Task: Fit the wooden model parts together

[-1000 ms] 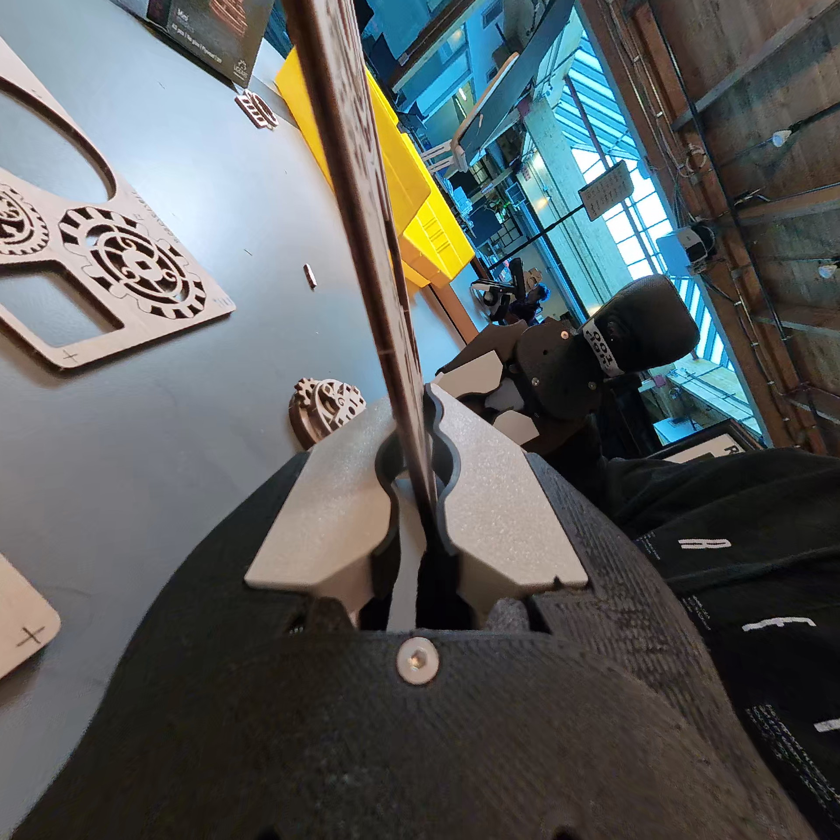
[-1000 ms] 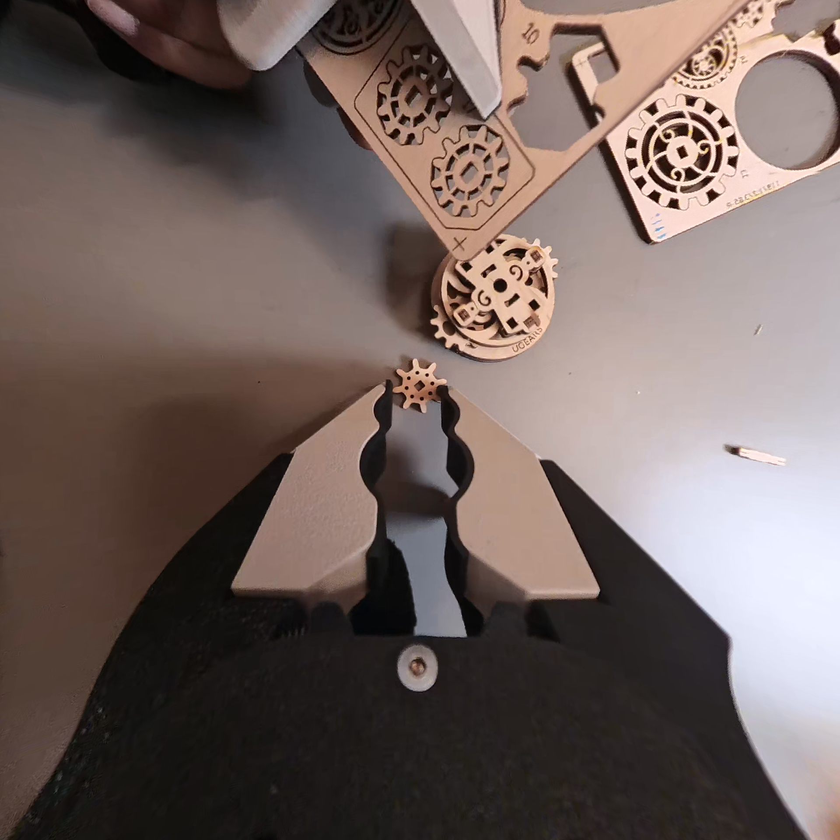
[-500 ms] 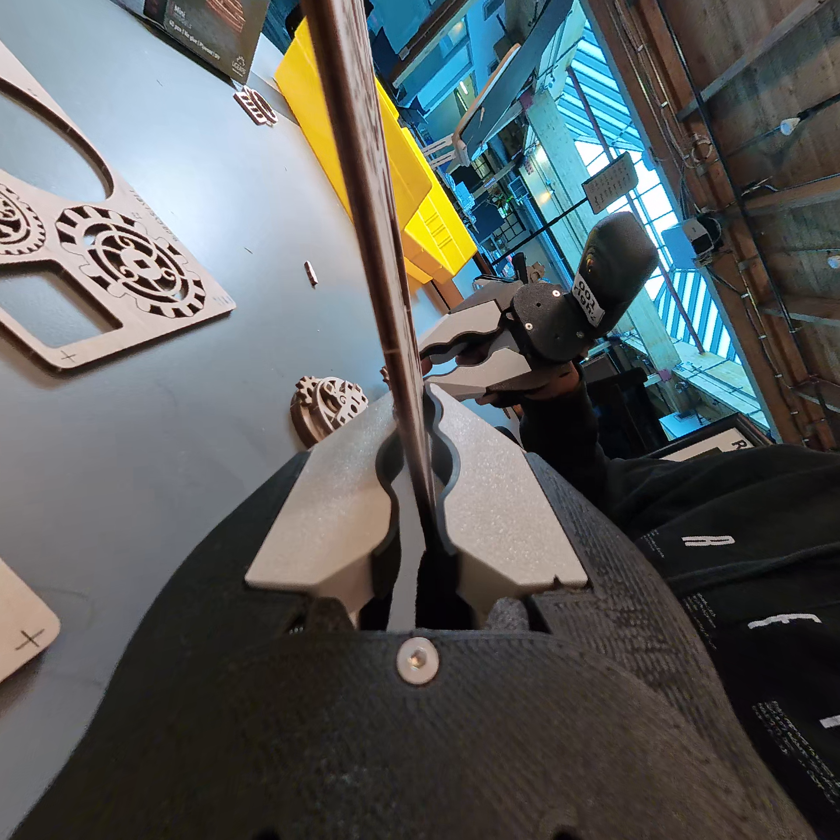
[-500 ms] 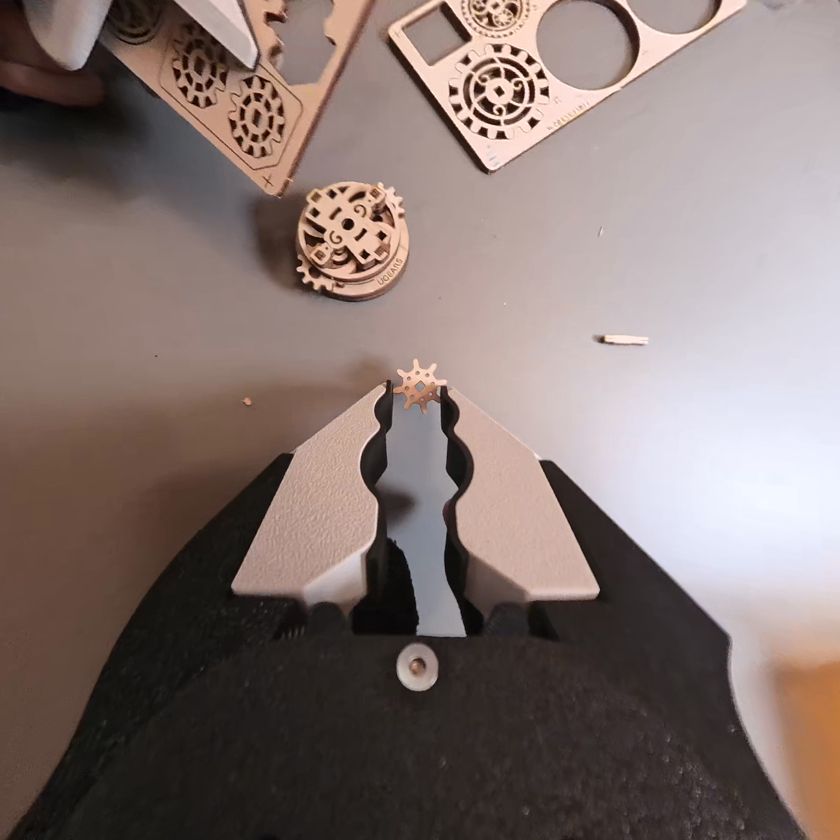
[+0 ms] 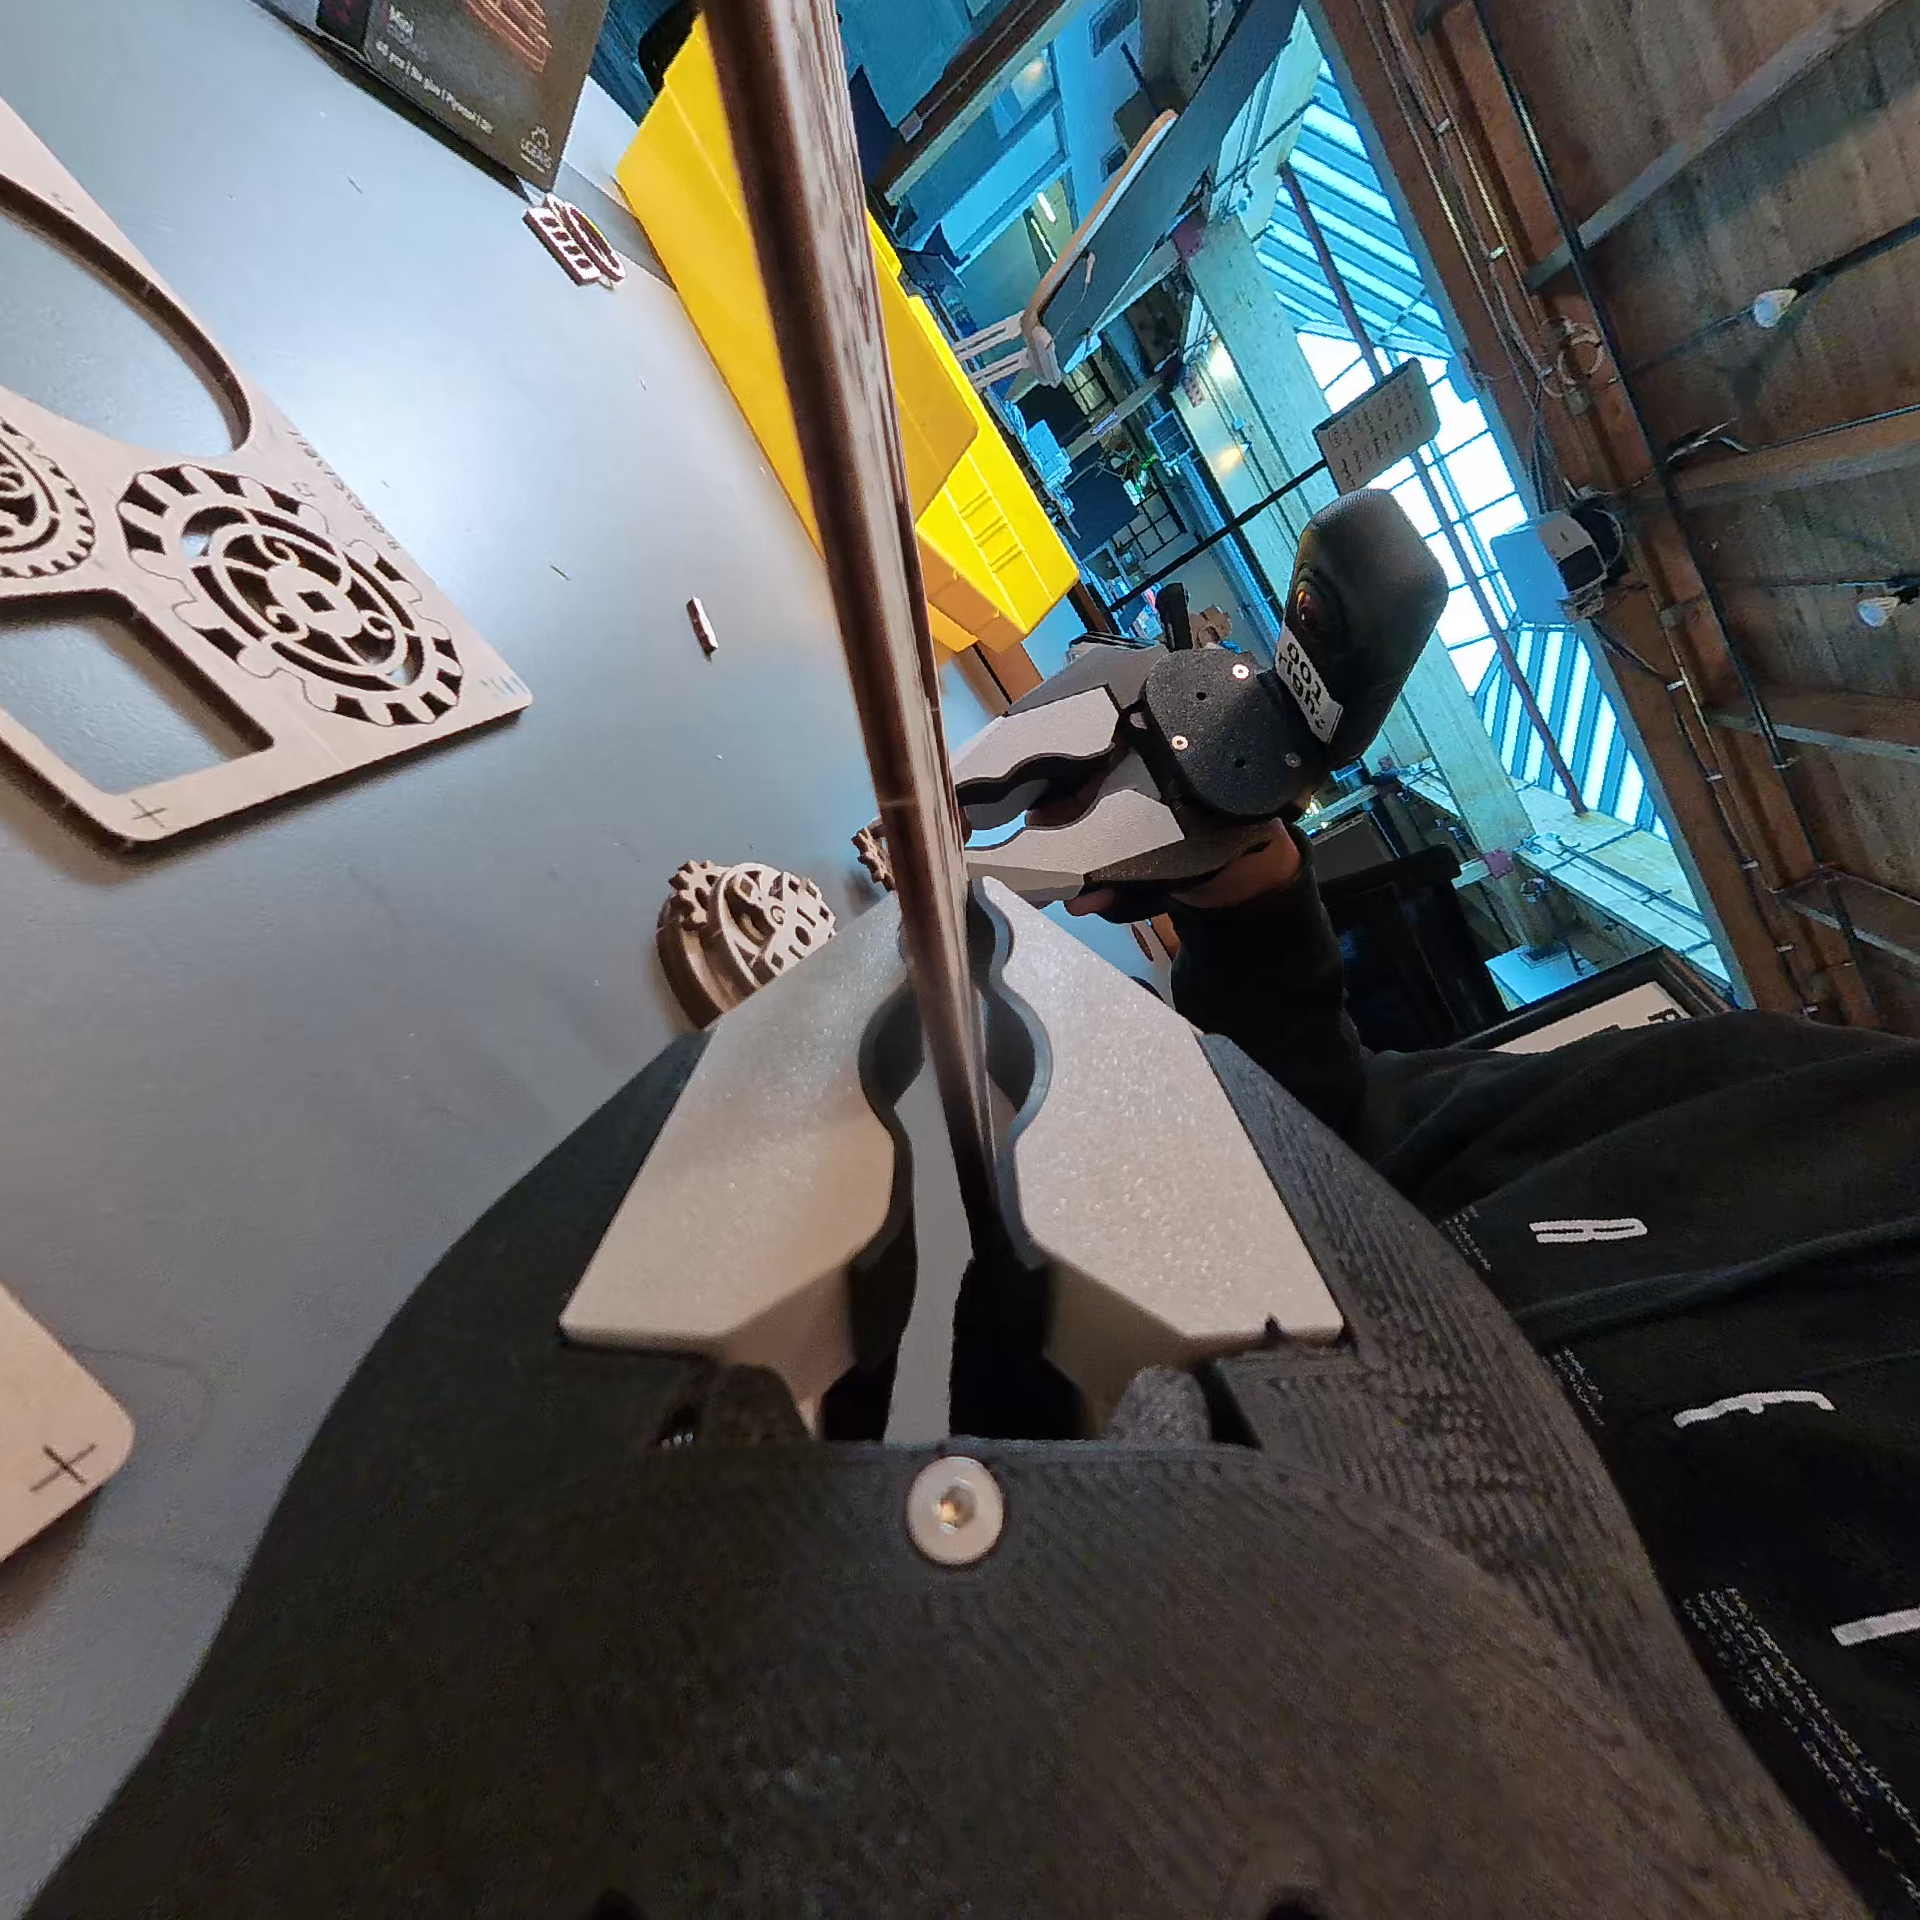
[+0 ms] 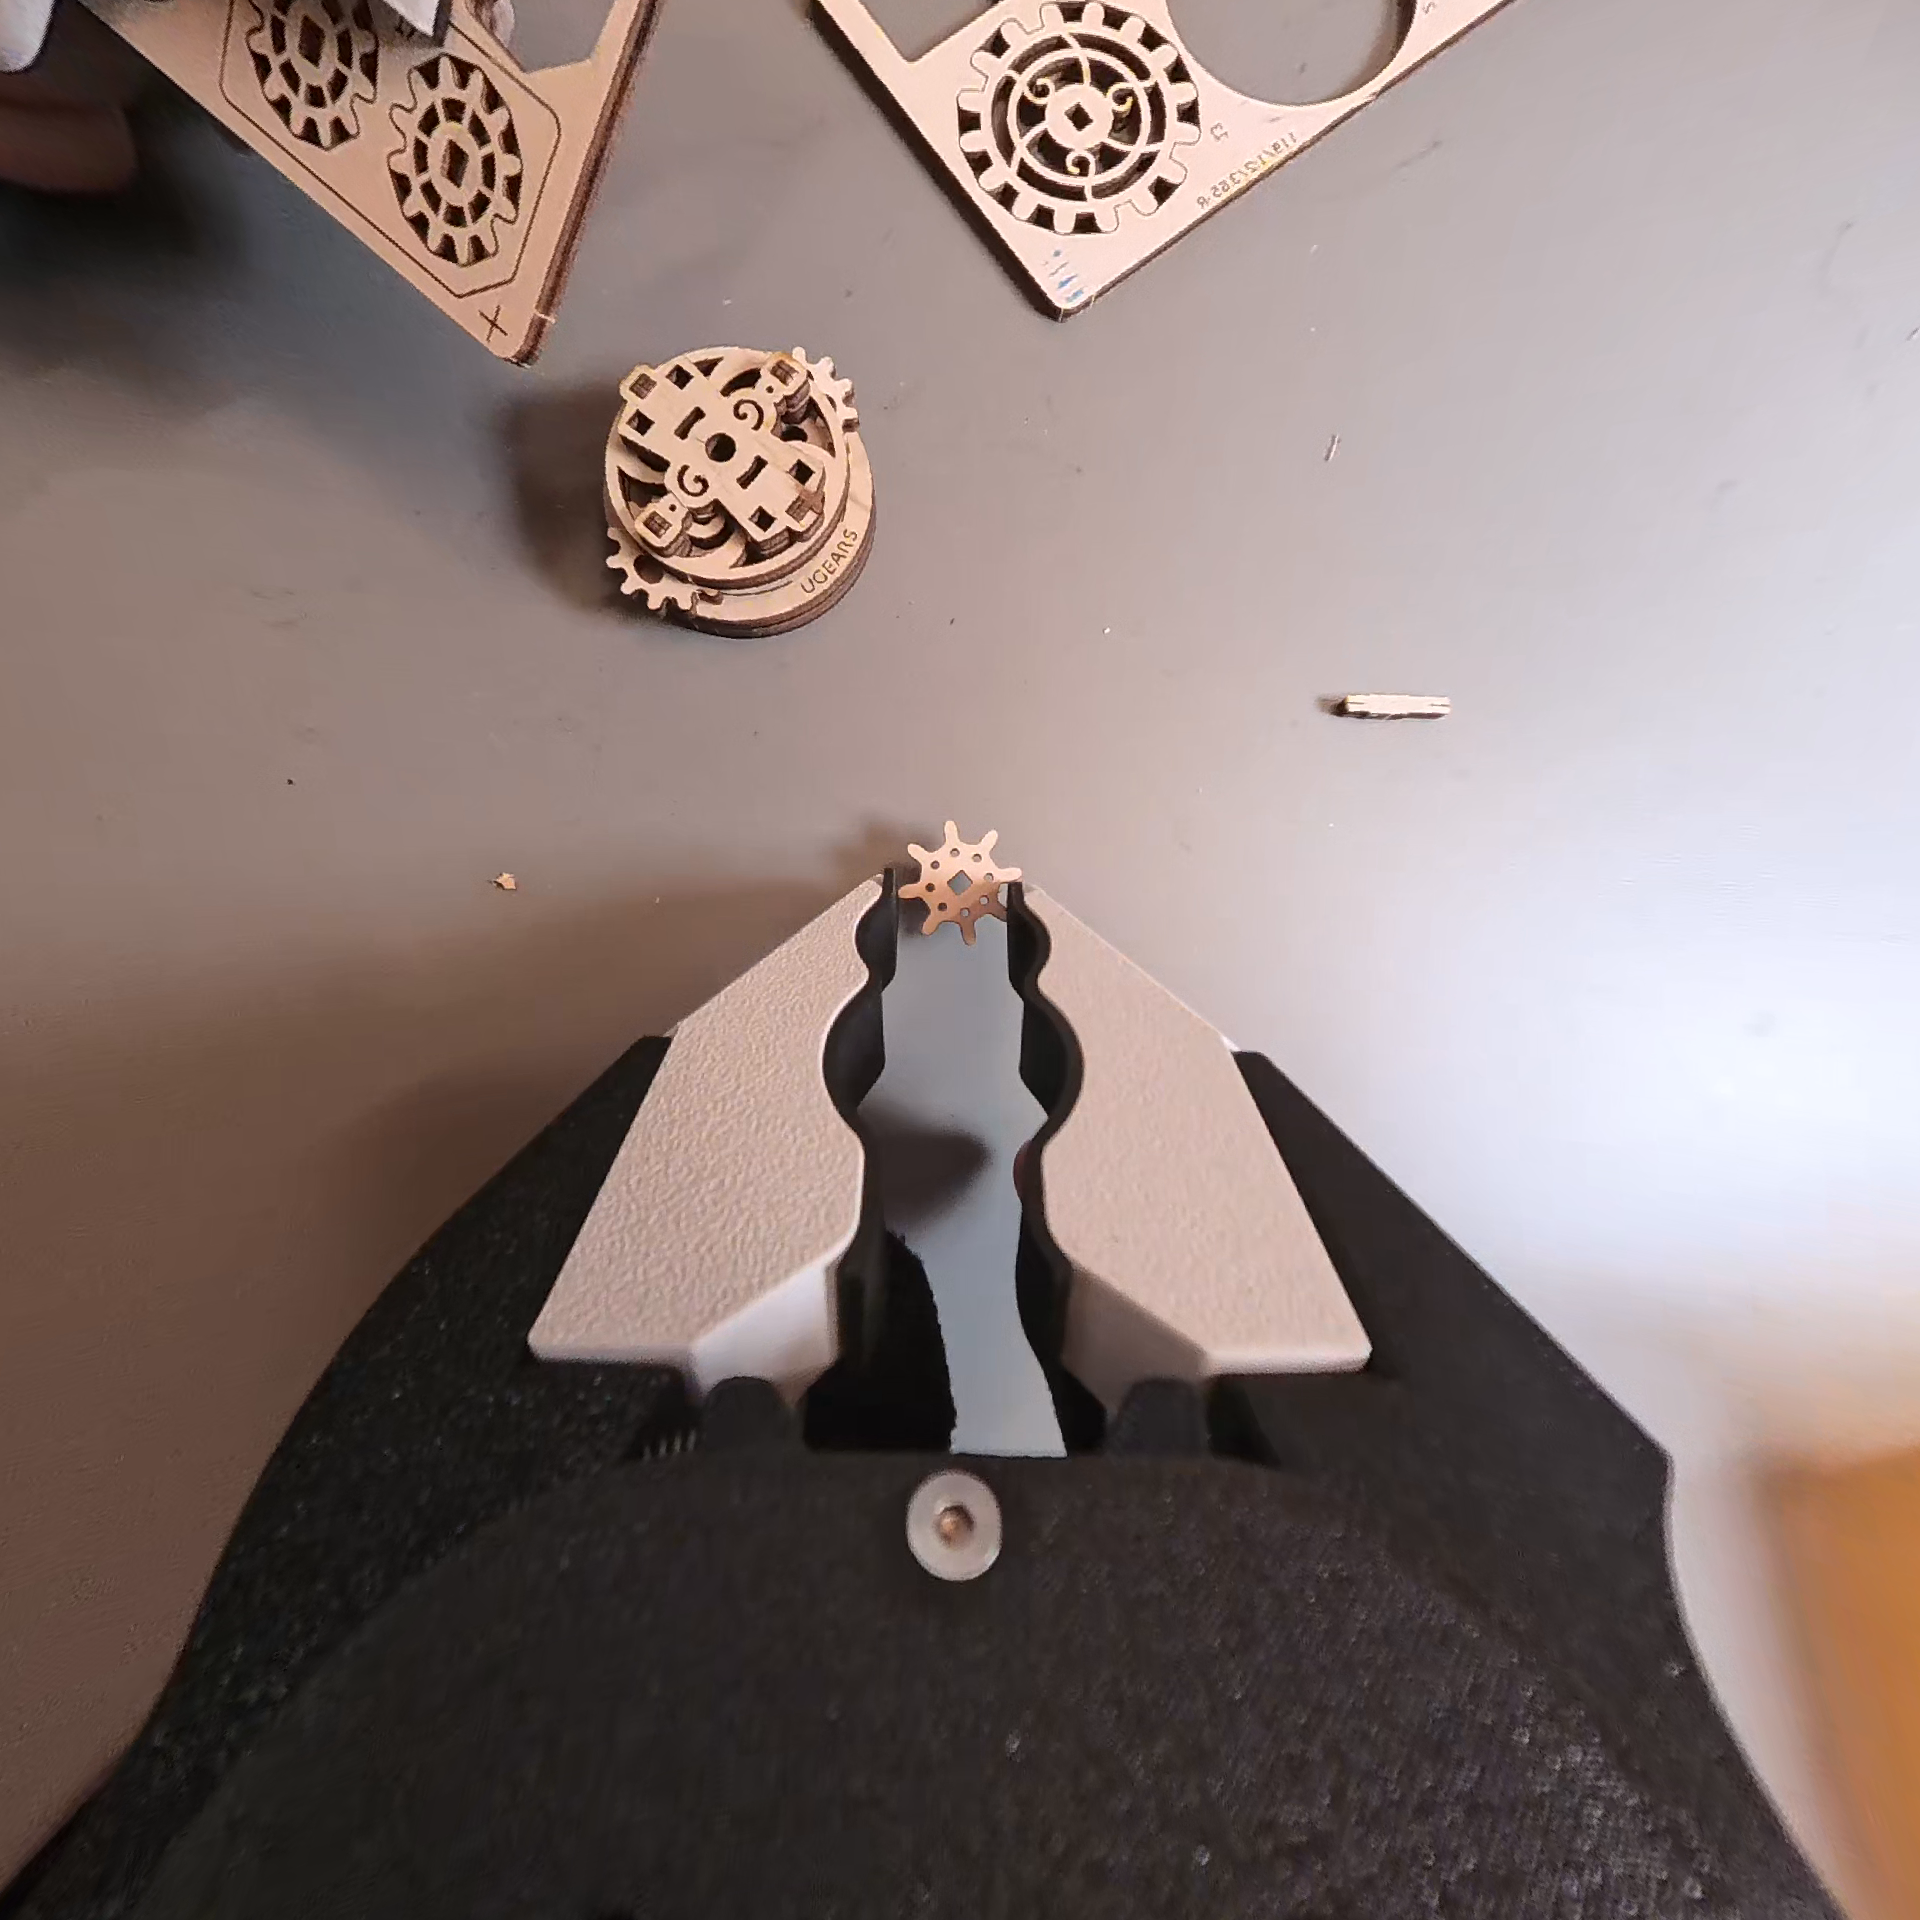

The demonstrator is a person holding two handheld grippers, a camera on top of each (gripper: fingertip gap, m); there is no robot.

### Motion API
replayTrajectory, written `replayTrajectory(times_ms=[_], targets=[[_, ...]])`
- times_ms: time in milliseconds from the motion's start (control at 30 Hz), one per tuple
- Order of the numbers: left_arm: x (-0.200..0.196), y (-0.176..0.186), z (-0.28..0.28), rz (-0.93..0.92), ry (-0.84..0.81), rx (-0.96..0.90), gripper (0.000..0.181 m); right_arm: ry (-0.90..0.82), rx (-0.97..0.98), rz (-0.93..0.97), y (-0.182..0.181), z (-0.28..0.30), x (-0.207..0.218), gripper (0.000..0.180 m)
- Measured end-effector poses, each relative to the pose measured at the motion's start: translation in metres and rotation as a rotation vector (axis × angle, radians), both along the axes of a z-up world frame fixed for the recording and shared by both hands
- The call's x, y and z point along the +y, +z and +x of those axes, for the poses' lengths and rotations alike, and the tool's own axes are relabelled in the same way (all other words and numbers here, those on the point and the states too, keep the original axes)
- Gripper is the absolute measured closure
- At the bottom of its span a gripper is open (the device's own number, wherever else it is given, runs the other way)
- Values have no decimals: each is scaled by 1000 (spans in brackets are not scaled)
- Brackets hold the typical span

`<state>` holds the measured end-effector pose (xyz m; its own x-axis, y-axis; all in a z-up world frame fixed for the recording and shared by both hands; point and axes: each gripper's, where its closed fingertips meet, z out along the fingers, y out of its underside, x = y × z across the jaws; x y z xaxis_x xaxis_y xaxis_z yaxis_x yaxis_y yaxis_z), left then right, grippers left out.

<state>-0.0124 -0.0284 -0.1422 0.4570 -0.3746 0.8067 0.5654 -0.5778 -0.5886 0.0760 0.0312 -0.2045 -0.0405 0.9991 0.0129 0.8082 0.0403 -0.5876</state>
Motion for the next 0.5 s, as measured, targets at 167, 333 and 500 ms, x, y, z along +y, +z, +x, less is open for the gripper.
replayTrajectory(times_ms=[167,333,500], targets=[[0,0,0,0,-1,1,178,-3,5,1,0,0,0,161],[0,0,-1,1,4,-1,178,-27,20,10,2,0,6,162],[3,7,-18,26,80,-31,179,-42,82,-8,12,-8,11,161]])
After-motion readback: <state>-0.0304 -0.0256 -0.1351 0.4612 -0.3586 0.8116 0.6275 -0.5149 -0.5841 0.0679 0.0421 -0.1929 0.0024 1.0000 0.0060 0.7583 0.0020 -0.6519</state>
